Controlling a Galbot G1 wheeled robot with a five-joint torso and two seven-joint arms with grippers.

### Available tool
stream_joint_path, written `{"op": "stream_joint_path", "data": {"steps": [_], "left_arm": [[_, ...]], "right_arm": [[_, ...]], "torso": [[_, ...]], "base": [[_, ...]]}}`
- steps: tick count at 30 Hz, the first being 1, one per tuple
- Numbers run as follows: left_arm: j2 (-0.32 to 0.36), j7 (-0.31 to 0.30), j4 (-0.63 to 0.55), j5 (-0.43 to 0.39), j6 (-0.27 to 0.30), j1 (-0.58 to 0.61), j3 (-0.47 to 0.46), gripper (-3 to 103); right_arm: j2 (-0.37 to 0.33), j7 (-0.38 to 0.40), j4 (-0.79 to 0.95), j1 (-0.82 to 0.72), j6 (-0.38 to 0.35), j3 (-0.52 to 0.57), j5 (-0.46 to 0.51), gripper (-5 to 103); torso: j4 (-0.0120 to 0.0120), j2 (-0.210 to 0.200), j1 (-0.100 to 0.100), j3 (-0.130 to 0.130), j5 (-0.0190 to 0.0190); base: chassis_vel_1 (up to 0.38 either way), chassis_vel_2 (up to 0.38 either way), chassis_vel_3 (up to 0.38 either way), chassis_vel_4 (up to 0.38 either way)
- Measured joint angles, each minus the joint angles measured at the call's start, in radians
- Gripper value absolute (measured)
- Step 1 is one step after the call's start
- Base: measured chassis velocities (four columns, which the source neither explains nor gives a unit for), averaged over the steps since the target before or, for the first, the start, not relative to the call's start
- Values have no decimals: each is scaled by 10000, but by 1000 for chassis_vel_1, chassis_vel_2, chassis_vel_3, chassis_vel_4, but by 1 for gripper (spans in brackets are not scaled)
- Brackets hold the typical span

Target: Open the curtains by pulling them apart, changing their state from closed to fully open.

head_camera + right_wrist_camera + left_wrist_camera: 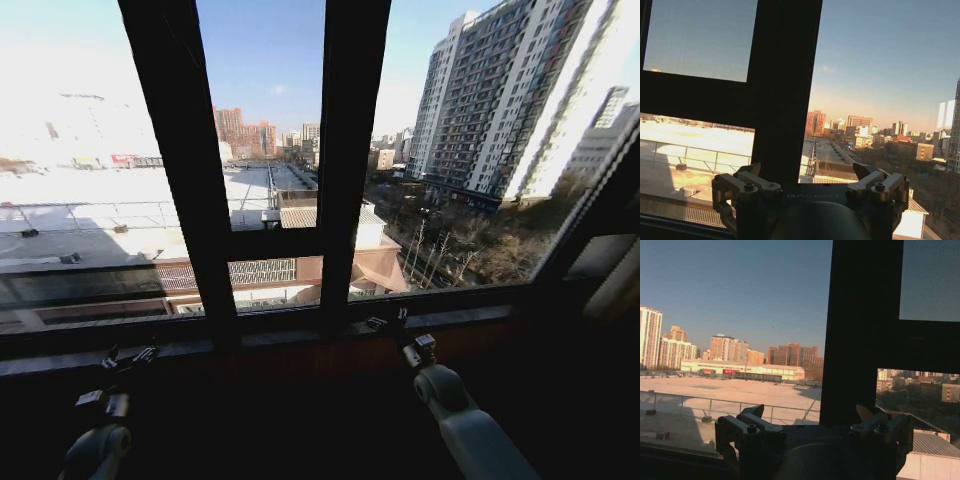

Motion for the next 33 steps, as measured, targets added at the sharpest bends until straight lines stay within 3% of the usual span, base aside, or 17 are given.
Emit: {"op": "stream_joint_path", "data": {"steps": [5, 7, 14, 19, 22, 33], "left_arm": [[0, 0, 2, 0, 1, 1, -1, 100], [0, -1, 1, 0, 1, 0, -1, 100], [-1, 7, 0, 0, 4, 0, 4, 100], [-1, 8, -4, 0, 4, 0, 4, 100], [0, 2, -1, 0, 5, 0, 3, 100], [2, -9, -2, 0, 5, 0, -3, 100]], "right_arm": [[0, 0, 0, 0, 0, 0, 0, 100], [0, 0, 1, 0, 0, 0, 0, 100], [-2, 1, 0, 0, 0, 2, 0, 100], [-2, 2, 0, 0, 0, 2, 0, 100], [2, 0, 1, 0, 0, -1, 0, 100], [1, -2, 0, 1, 0, -2, 0, 100]], "torso": [[8, 0, 0, 0, -12], [3, 0, 0, -1, 3], [-2, -2, 1, 1, 2], [-1, -1, 1, 1, 5], [12, 0, 2, 0, -20], [0, -2, 3, 2, 2]], "base": [[-365, -363, 366, 356], [-354, -332, 361, 328], [-256, -273, 226, 249], [-24, -42, 51, 20], [14, 17, -18, -10], [21, -48, -17, 49]]}}
